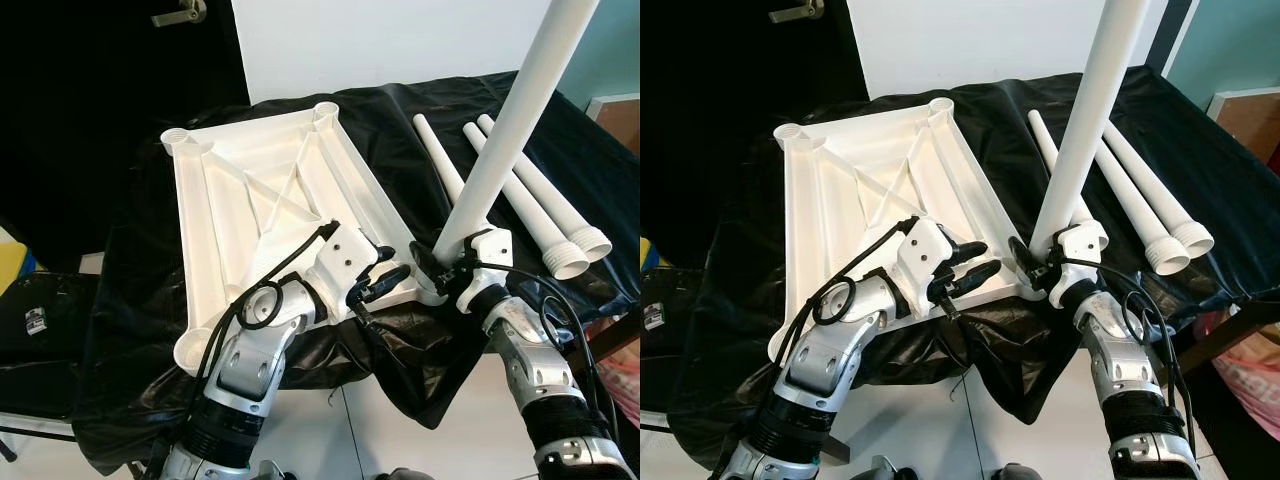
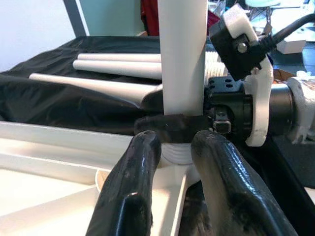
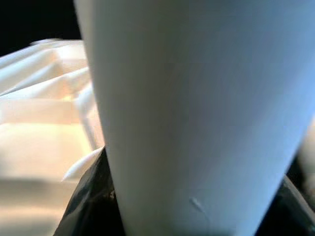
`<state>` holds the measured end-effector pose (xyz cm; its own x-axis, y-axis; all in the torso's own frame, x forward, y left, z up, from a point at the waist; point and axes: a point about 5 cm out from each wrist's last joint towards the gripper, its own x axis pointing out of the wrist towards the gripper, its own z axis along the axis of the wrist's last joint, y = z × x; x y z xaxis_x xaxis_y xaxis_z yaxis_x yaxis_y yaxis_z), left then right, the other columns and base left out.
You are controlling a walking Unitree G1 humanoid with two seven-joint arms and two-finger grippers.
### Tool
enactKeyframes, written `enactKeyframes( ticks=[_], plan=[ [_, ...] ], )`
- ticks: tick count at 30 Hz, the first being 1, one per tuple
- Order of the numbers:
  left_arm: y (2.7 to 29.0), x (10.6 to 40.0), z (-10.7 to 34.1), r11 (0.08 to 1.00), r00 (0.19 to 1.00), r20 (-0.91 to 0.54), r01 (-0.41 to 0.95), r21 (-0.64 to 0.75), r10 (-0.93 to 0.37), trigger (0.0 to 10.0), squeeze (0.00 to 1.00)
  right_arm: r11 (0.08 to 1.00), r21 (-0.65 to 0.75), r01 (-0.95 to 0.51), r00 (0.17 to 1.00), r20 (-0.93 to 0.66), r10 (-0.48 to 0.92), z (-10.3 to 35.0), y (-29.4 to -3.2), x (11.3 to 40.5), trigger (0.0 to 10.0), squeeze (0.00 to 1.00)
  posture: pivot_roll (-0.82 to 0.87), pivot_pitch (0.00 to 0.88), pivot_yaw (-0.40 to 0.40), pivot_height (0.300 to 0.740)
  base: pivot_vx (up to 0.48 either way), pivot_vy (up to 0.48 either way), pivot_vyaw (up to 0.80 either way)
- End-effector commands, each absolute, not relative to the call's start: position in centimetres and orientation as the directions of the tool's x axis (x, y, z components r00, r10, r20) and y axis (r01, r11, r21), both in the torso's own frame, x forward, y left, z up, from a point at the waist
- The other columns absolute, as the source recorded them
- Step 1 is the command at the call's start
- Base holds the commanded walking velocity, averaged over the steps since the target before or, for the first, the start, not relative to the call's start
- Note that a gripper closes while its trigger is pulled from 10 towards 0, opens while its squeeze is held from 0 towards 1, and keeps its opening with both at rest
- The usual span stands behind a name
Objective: Building children table
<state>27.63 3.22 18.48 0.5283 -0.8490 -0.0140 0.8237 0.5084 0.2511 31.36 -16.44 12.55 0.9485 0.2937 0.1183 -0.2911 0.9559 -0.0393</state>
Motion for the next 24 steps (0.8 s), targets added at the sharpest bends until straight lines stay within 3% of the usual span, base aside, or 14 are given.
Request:
enactKeyframes(
  ticks=[1,3,5,6,8,14,21,23,24],
  plan=[
    [3.3,27.6,18.3,0.543,0.563,-0.01,0.802,0.248,-0.827,10.0,0.0,0.976,-0.005,-0.219,0.976,-0.01,0.218,9.9,-16.0,30.7,10.0,0.0,-0.07,0.065,0.025,0.74,0.0,0.0,0.0],
    [3.3,27.6,18.3,0.543,0.563,-0.01,0.802,0.248,-0.827,10.0,0.0,0.976,-0.005,-0.219,0.976,-0.01,0.218,9.9,-16.0,30.7,10.0,0.0,-0.07,0.065,0.025,0.74,0.0,0.0,0.0],
    [3.2,27.6,18.2,0.542,0.562,-0.012,0.803,0.247,-0.827,10.0,0.0,0.997,0.037,-0.061,0.997,-0.037,0.063,9.4,-15.3,30.6,10.0,0.0,-0.07,0.061,0.02,0.74,0.0,0.0,0.0],
    [3.2,27.6,18.2,0.542,0.562,-0.012,0.803,0.247,-0.827,10.0,0.0,0.997,0.037,-0.061,0.997,-0.037,0.063,9.4,-15.3,30.6,10.0,0.0,-0.07,0.061,0.02,0.74,0.0,0.0,0.0],
    [3.2,27.6,18.1,0.543,0.563,-0.011,0.802,0.246,-0.826,10.0,0.0,0.99,0.077,0.12,0.991,-0.071,-0.115,8.8,-14.8,30.4,10.0,0.0,-0.07,0.054,0.015,0.74,0.0,0.0,0.0],
    [3.1,27.6,18.2,0.546,0.564,-0.007,0.802,0.241,-0.826,10.0,0.0,0.985,0.126,0.118,0.993,-0.046,-0.113,9.3,-13.0,30.3,10.0,0.0,-0.07,0.05,0.015,0.74,0.0,0.0,0.0],
    [3.1,27.5,18.1,0.543,0.563,-0.012,0.801,0.251,-0.826,10.0,0.0,0.988,0.096,0.122,0.993,-0.019,-0.12,9.9,-13.1,30.1,10.0,0.0,-0.06,0.04,0.015,0.74,0.0,0.0,0.0],
    [3.2,27.5,18.0,0.544,0.565,-0.014,0.8,0.253,-0.825,10.0,0.0,0.989,0.084,0.118,0.993,-0.002,-0.118,10.1,-13.2,30.1,10.0,0.05,-0.06,0.036,0.016,0.74,0.0,0.0,0.0],
    [3.2,27.5,18.0,0.545,0.567,-0.016,0.799,0.254,-0.824,10.0,0.0,0.989,0.086,0.117,0.993,0.008,-0.119,10.3,-13.2,30.1,10.0,1.0,-0.06,0.035,0.017,0.74,0.0,0.0,0.0]
  ],
)
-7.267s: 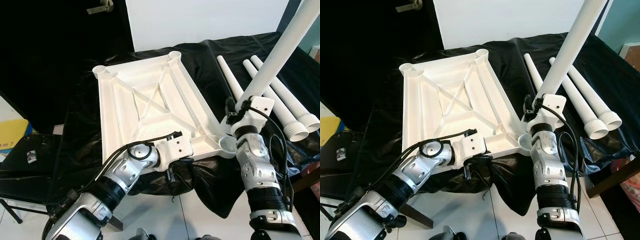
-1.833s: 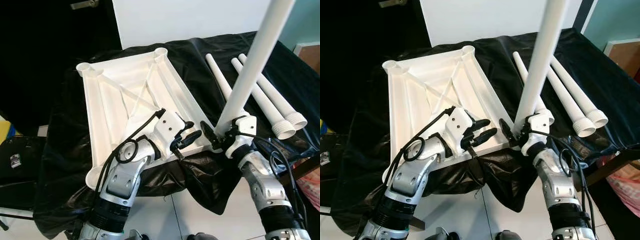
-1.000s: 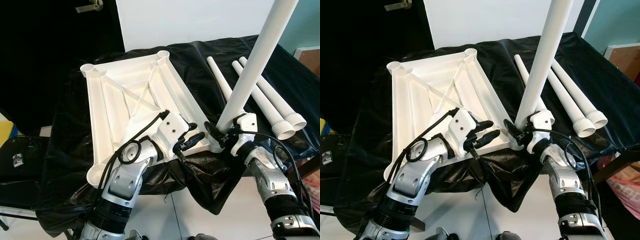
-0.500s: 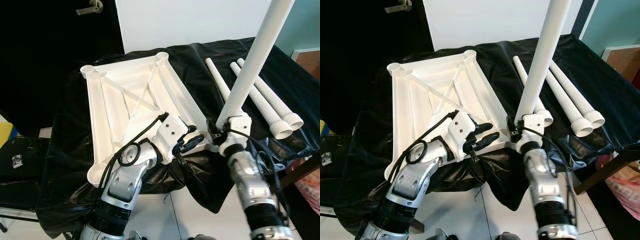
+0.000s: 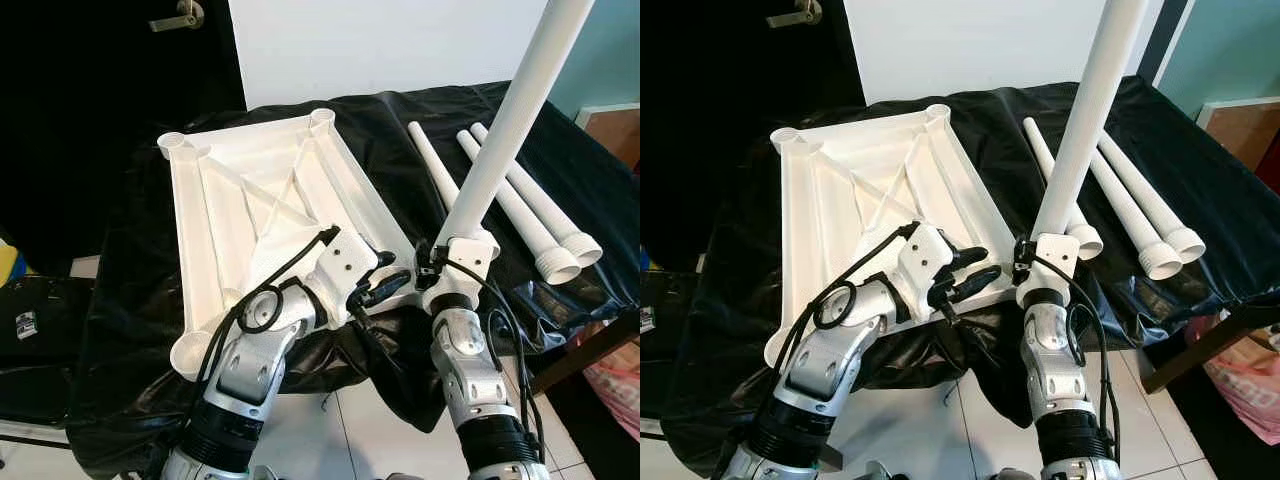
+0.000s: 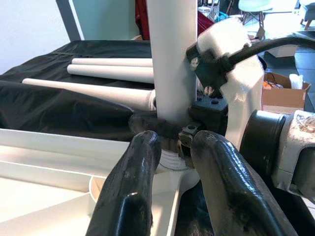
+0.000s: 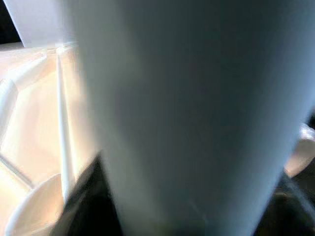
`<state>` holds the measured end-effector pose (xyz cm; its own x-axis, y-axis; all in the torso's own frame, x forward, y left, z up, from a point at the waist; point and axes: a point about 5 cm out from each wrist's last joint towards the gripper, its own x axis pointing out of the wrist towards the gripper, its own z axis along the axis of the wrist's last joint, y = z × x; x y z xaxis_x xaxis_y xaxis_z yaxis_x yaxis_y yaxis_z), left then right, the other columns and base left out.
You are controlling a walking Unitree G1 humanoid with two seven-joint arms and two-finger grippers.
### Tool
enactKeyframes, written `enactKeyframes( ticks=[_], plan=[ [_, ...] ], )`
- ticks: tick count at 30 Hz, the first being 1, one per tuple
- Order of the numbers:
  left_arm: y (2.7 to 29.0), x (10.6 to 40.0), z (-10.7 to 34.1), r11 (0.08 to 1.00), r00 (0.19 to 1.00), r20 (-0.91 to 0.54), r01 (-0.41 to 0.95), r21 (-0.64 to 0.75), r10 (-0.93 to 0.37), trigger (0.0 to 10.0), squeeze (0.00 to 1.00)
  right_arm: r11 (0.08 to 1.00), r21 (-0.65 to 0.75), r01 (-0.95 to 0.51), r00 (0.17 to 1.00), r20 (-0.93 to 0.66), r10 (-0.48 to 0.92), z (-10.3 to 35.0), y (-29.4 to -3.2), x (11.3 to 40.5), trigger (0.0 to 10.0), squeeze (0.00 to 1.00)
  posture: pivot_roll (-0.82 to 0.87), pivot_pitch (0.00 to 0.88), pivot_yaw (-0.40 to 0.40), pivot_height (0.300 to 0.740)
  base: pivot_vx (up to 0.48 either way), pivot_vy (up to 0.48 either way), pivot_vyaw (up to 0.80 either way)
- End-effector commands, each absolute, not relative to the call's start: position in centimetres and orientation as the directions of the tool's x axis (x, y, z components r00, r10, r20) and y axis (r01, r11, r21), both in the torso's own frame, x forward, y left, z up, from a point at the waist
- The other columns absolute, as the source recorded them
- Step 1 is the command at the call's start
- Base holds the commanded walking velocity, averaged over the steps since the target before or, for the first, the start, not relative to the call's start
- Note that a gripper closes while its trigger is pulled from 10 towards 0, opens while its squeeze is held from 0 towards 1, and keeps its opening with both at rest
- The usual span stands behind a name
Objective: Building children table
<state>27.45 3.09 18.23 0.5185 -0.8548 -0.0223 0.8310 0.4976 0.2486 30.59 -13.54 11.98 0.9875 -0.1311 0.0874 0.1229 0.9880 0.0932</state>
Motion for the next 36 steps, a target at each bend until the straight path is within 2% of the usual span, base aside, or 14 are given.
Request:
enactKeyframes(
  ticks=[1,9,10,11,12,15,17,18,19,27,33,34,35,36],
  plan=[
    [3.3,27.5,17.9,0.546,0.569,-0.017,0.798,0.254,-0.822,10.0,0.0,0.991,0.084,0.104,0.994,0.027,-0.106,10.5,-13.3,30.1,10.0,1.0,-0.06,0.034,0.016,0.74,0.0,0.0,0.0],
    [3.4,27.5,17.7,0.556,0.583,-0.019,0.785,0.273,-0.812,10.0,0.0,0.997,0.072,0.007,0.995,0.095,-0.014,11.3,-14.0,29.9,10.0,1.0,-0.06,0.025,0.015,0.74,0.0,0.0,0.0],
    [3.5,27.5,17.6,0.559,0.588,-0.021,0.78,0.281,-0.809,10.0,0.0,0.997,0.063,-0.04,0.993,0.112,0.033,11.5,-14.5,29.7,10.0,0.69,-0.06,0.018,0.015,0.74,0.0,0.0,0.0],
    [3.5,27.5,17.6,0.559,0.588,-0.021,0.78,0.281,-0.809,10.0,0.0,0.997,0.063,-0.04,0.993,0.112,0.033,11.5,-14.5,29.7,10.0,0.69,-0.06,0.018,0.015,0.74,0.0,0.0,0.0],
    [3.6,27.4,17.5,0.561,0.592,-0.024,0.776,0.289,-0.806,10.0,0.0,0.995,0.055,-0.087,0.99,0.12,0.08,11.6,-15.0,29.6,10.0,0.0,-0.06,0.015,0.015,0.74,0.0,0.0,0.0],
    [3.6,27.4,17.4,0.561,0.594,-0.027,0.773,0.297,-0.804,10.0,0.0,0.988,0.043,-0.147,0.982,0.13,0.14,11.9,-15.4,29.6,10.0,0.0,-0.07,0.013,0.016,0.74,0.0,0.0,0.0],
    [3.6,27.2,17.2,0.558,0.595,-0.033,0.77,0.309,-0.803,10.0,0.0,0.963,-0.007,-0.27,0.953,0.144,0.268,12.4,-16.1,30.0,10.0,0.0,-0.07,0.004,0.021,0.74,0.0,0.0,0.0],
    [3.6,27.2,17.2,0.558,0.595,-0.033,0.77,0.309,-0.803,10.0,0.0,0.963,-0.007,-0.27,0.953,0.144,0.268,12.4,-16.1,30.0,10.0,0.0,-0.07,0.004,0.021,0.74,0.0,0.0,0.0],
    [3.5,27.1,17.1,0.548,0.587,-0.039,0.776,0.313,-0.809,10.0,0.0,0.941,-0.056,-0.333,0.93,0.144,0.337,12.9,-16.6,30.5,10.0,0.0,-0.07,0.003,0.021,0.74,0.0,0.0,0.0],
    [3.5,27.2,17.1,0.538,0.58,-0.041,0.778,0.323,-0.814,10.0,0.0,0.878,-0.147,-0.455,0.876,0.105,0.471,13.9,-17.4,32.3,10.0,0.0,-0.06,0.0,0.019,0.74,0.0,0.0,0.0],
    [3.6,27.2,17.1,0.539,0.581,-0.036,0.775,0.328,-0.813,10.0,0.0,0.86,-0.154,-0.486,0.863,0.072,0.5,13.6,-17.6,32.6,9.8,0.0,-0.05,0.0,0.017,0.74,0.0,0.0,0.0],
    [3.6,27.2,17.2,0.54,0.582,-0.035,0.774,0.329,-0.813,10.0,0.0,0.859,-0.15,-0.49,0.862,0.063,0.503,13.5,-17.7,32.6,7.6,0.0,-0.05,0.0,0.015,0.74,0.0,0.0,0.0],
    [3.6,27.2,17.2,0.541,0.583,-0.033,0.773,0.331,-0.812,10.0,0.0,0.855,-0.154,-0.496,0.859,0.055,0.508,13.3,-17.9,32.6,0.2,0.0,-0.05,0.0,0.014,0.74,0.0,0.0,0.0],
    [3.6,27.2,17.2,0.542,0.584,-0.032,0.771,0.333,-0.811,10.0,0.0,0.856,-0.144,-0.497,0.861,0.047,0.507,13.1,-18.1,32.6,0.0,0.0,-0.05,0.0,0.015,0.74,0.0,0.0,0.0]
  ],
)
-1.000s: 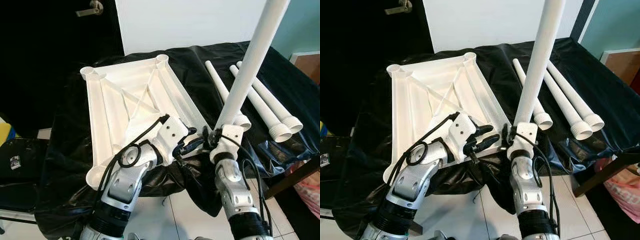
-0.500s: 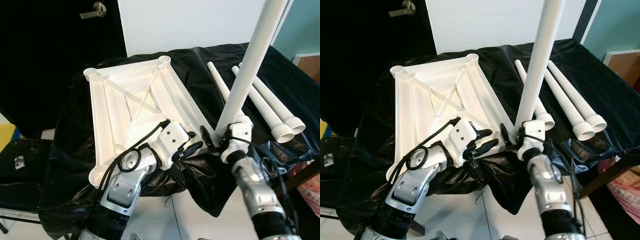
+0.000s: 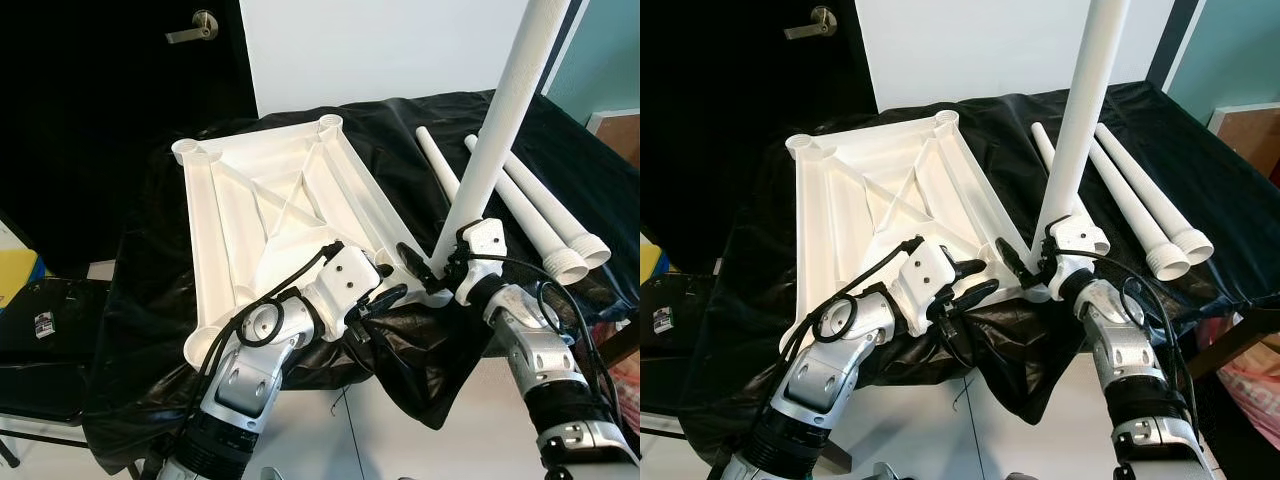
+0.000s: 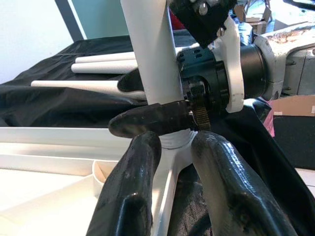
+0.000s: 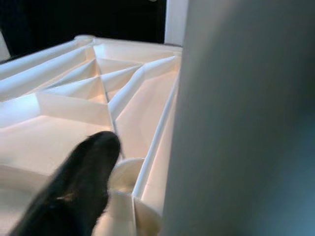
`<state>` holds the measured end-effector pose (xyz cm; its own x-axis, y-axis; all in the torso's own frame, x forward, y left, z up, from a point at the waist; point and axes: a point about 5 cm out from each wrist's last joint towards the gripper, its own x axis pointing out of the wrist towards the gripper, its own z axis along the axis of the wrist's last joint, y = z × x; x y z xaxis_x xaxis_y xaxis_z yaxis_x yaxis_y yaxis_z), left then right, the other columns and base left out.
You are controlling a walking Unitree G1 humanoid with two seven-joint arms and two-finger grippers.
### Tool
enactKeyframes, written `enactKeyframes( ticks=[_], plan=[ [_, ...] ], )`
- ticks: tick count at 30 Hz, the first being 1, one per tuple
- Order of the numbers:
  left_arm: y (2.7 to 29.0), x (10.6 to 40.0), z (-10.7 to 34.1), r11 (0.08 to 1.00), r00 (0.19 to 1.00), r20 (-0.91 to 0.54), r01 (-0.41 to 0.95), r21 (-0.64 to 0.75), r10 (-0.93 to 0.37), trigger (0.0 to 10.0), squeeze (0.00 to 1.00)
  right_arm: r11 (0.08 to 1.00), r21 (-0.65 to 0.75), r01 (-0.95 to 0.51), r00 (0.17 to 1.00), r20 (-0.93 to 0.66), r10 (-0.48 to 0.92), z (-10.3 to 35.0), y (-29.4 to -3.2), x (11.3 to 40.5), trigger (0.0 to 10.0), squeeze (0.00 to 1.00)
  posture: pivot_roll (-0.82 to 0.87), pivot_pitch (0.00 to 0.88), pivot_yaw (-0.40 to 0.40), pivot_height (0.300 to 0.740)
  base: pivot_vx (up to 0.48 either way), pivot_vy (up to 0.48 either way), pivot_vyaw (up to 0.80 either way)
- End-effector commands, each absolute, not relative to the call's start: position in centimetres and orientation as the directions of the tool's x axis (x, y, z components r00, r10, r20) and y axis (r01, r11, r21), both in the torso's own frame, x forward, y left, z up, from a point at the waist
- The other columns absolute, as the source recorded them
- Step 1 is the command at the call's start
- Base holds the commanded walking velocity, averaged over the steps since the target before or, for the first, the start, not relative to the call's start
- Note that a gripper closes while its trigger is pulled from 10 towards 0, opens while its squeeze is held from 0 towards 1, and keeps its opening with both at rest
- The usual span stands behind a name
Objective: Building children table
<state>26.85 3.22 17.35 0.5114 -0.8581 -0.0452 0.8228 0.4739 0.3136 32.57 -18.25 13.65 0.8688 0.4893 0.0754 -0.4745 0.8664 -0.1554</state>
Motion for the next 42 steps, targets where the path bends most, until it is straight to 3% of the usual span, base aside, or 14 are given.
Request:
enactKeyframes(
  ticks=[1,10,11,19,21,23,25,29,30,31,36,42],
  plan=[
    [3.6,27.2,17.2,0.542,0.584,-0.032,0.771,0.333,-0.811,10.0,0.0,0.856,-0.144,-0.497,0.861,0.047,0.507,13.1,-18.1,32.6,0.0,0.0,-0.05,0.0,0.015,0.74,0.0,0.0,0.0],
    [3.7,27.3,17.1,0.548,0.591,-0.033,0.767,0.334,-0.806,10.0,0.0,0.882,-0.158,-0.445,0.895,-0.039,0.444,11.1,-18.8,32.4,0.0,0.0,-0.06,0.0,0.024,0.74,0.0,0.0,0.0],
    [3.7,27.4,17.1,0.551,0.594,-0.034,0.765,0.334,-0.804,10.0,0.0,0.893,-0.137,-0.428,0.903,-0.043,0.427,10.8,-18.8,32.3,10.0,0.0,-0.06,0.0,0.024,0.74,0.0,0.0,0.0],
    [3.8,27.6,16.6,0.568,0.612,-0.044,0.756,0.325,-0.79,10.0,0.0,0.957,-0.039,-0.289,0.957,-0.023,0.288,10.3,-17.9,32.0,10.0,0.0,-0.07,0.001,0.03,0.74,0.0,0.0,0.0],
    [3.9,27.6,16.4,0.574,0.618,-0.051,0.755,0.317,-0.784,10.0,0.0,0.986,0.0,-0.164,0.986,-0.027,0.164,10.2,-17.5,31.9,10.0,0.0,-0.08,0.007,0.031,0.74,0.0,0.0,0.0],
    [3.9,27.6,16.4,0.574,0.618,-0.051,0.755,0.317,-0.784,10.0,0.0,0.986,0.0,-0.164,0.986,-0.027,0.164,10.2,-17.5,31.9,10.0,0.0,-0.08,0.007,0.031,0.74,0.0,0.0,0.0],
    [3.9,27.7,16.2,0.576,0.621,-0.058,0.754,0.315,-0.782,10.0,0.0,0.999,0.036,-0.02,0.999,-0.048,0.021,9.8,-17.1,31.7,10.0,0.0,-0.08,0.014,0.03,0.74,0.0,0.0,0.0],
    [3.9,27.7,16.1,0.578,0.624,-0.061,0.753,0.316,-0.779,10.0,0.0,0.992,0.071,0.105,0.992,-0.071,-0.1,9.5,-16.9,31.5,10.0,0.0,-0.08,0.016,0.028,0.74,0.0,0.0,0.0],
    [3.9,27.8,16.2,0.58,0.626,-0.06,0.751,0.316,-0.778,10.0,0.0,0.964,0.102,0.245,0.967,-0.091,-0.237,9.3,-16.5,31.3,10.0,0.0,-0.08,0.019,0.024,0.74,0.0,0.0,0.0],
    [3.9,27.8,16.2,0.582,0.627,-0.059,0.75,0.315,-0.777,10.0,0.0,0.951,0.112,0.288,0.956,-0.092,-0.279,9.4,-16.2,31.2,10.0,0.0,-0.08,0.019,0.024,0.74,0.0,0.0,0.0],
    [3.7,27.8,16.1,0.587,0.631,-0.057,0.748,0.308,-0.774,10.0,0.0,0.956,0.158,0.245,0.969,-0.081,-0.235,9.9,-14.3,31.3,10.0,0.0,-0.08,0.025,0.022,0.74,0.0,0.0,0.0],
    [3.8,27.8,16.1,0.589,0.633,-0.056,0.747,0.309,-0.773,10.0,0.0,0.966,0.158,0.206,0.978,-0.02,-0.206,11.0,-14.0,31.2,10.0,0.0,-0.07,0.039,0.018,0.74,0.0,0.0,0.0]
  ],
)
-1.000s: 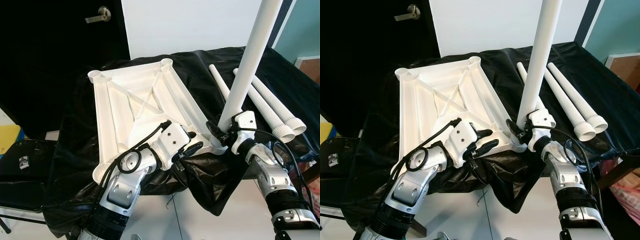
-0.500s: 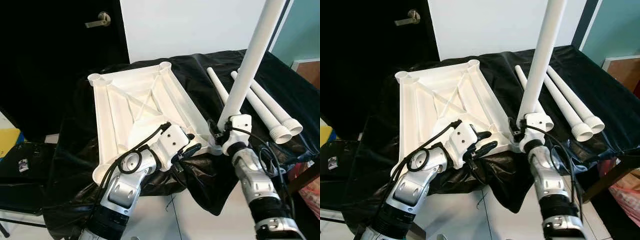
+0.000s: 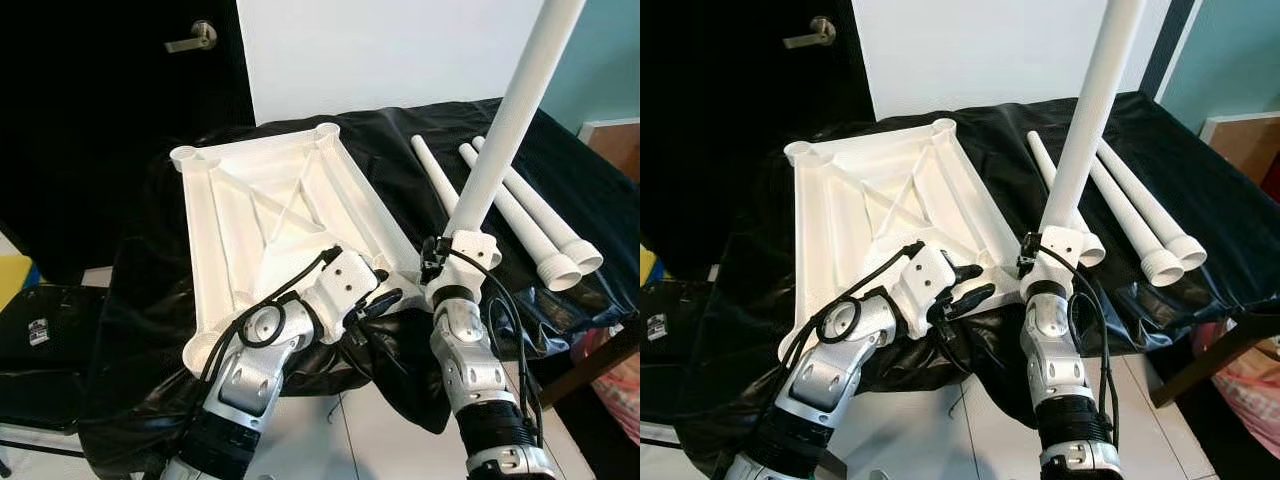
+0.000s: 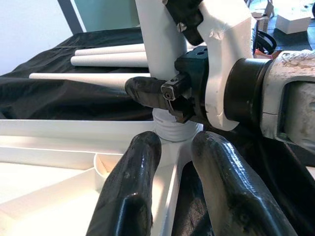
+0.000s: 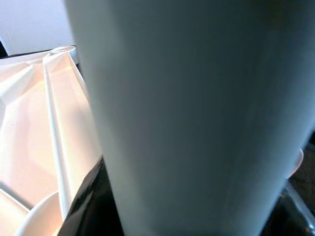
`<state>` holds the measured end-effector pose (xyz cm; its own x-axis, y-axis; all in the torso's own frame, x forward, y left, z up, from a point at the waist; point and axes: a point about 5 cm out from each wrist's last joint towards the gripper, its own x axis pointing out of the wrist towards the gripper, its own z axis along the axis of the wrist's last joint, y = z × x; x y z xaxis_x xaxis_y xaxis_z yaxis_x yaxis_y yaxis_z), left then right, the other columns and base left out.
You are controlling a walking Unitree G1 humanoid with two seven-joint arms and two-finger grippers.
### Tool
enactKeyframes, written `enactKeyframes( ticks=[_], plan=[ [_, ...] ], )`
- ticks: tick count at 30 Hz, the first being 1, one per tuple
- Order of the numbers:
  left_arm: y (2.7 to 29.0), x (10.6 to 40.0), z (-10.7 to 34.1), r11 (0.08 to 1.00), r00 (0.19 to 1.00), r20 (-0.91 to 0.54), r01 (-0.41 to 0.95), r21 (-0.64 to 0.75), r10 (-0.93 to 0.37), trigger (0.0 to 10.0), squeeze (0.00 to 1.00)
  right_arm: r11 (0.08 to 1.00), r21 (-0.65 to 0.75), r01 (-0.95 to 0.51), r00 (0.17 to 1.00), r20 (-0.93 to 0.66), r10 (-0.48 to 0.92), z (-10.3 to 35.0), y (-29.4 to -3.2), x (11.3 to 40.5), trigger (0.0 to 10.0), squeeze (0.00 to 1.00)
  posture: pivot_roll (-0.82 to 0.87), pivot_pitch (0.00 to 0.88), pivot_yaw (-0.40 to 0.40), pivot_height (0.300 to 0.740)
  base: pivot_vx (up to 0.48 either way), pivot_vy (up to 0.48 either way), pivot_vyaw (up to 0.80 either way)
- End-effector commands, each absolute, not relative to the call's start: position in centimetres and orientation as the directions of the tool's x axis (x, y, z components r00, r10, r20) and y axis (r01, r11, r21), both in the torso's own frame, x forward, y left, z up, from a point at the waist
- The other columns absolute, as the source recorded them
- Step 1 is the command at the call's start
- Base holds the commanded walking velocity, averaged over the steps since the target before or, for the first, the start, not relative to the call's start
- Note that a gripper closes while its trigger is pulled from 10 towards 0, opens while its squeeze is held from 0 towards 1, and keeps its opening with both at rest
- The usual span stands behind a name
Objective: Building children table
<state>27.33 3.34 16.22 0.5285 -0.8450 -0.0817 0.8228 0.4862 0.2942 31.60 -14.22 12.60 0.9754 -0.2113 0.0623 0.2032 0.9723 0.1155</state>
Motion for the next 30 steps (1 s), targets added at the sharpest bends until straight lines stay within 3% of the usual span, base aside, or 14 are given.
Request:
enactKeyframes(
  ticks=[1,11,12,13,14,25,26,27,28,30],
  plan=[
    [3.9,27.8,16.1,0.591,0.635,-0.057,0.745,0.309,-0.771,10.0,0.0,0.966,0.153,0.208,0.978,-0.018,-0.208,11.0,-14.0,31.1,10.0,0.0,-0.07,0.039,0.018,0.74,0.0,0.0,0.0],
    [4.4,28.0,16.2,0.611,0.655,-0.058,0.729,0.308,-0.753,10.0,0.0,0.969,0.143,0.2,0.979,0.003,-0.202,11.5,-13.6,31.1,10.0,0.0,-0.06,0.076,0.023,0.74,0.0,0.0,0.0],
    [4.4,28.0,16.2,0.612,0.656,-0.057,0.729,0.307,-0.752,10.0,0.0,0.971,0.148,0.188,0.981,0.013,-0.192,11.6,-13.7,31.1,10.0,0.8,-0.05,0.081,0.024,0.74,0.0,0.0,0.0],
    [4.4,27.9,16.2,0.613,0.657,-0.057,0.728,0.306,-0.752,10.0,0.0,0.972,0.15,0.18,0.983,0.019,-0.185,11.7,-13.7,31.1,10.0,0.8,-0.05,0.081,0.024,0.74,0.0,0.0,0.0],
    [4.4,27.9,16.2,0.613,0.657,-0.057,0.729,0.305,-0.752,10.0,0.0,0.974,0.151,0.167,0.984,0.034,-0.174,11.9,-13.8,31.0,10.0,1.0,-0.05,0.082,0.025,0.74,0.0,0.0,0.0],
    [4.6,28.0,16.3,0.616,0.661,-0.057,0.725,0.308,-0.749,10.0,0.0,0.995,0.101,0.015,0.989,0.142,-0.029,13.1,-15.4,30.8,10.0,1.0,-0.05,0.086,0.023,0.74,0.0,0.0,0.0],
    [4.6,28.1,16.3,0.617,0.661,-0.055,0.724,0.308,-0.748,10.0,0.0,0.996,0.083,-0.041,0.988,0.151,0.028,13.2,-15.8,30.8,10.0,0.75,-0.05,0.084,0.024,0.74,0.0,0.0,0.0],
    [4.6,28.1,16.3,0.617,0.661,-0.055,0.724,0.308,-0.748,10.0,0.0,0.996,0.083,-0.041,0.988,0.151,0.028,13.2,-15.8,30.8,10.0,0.75,-0.05,0.084,0.024,0.74,0.0,0.0,0.0],
    [4.6,28.1,16.4,0.617,0.661,-0.054,0.724,0.309,-0.748,10.0,0.0,0.994,0.067,-0.086,0.985,0.157,0.075,13.4,-16.0,30.9,10.0,0.0,-0.05,0.084,0.025,0.74,0.0,0.0,0.0],
    [4.5,28.2,16.4,0.616,0.66,-0.053,0.724,0.31,-0.749,10.0,0.0,0.988,0.052,-0.142,0.978,0.16,0.132,13.6,-16.2,31.0,10.0,0.0,-0.06,0.083,0.026,0.74,0.0,0.0,0.0]
  ],
)
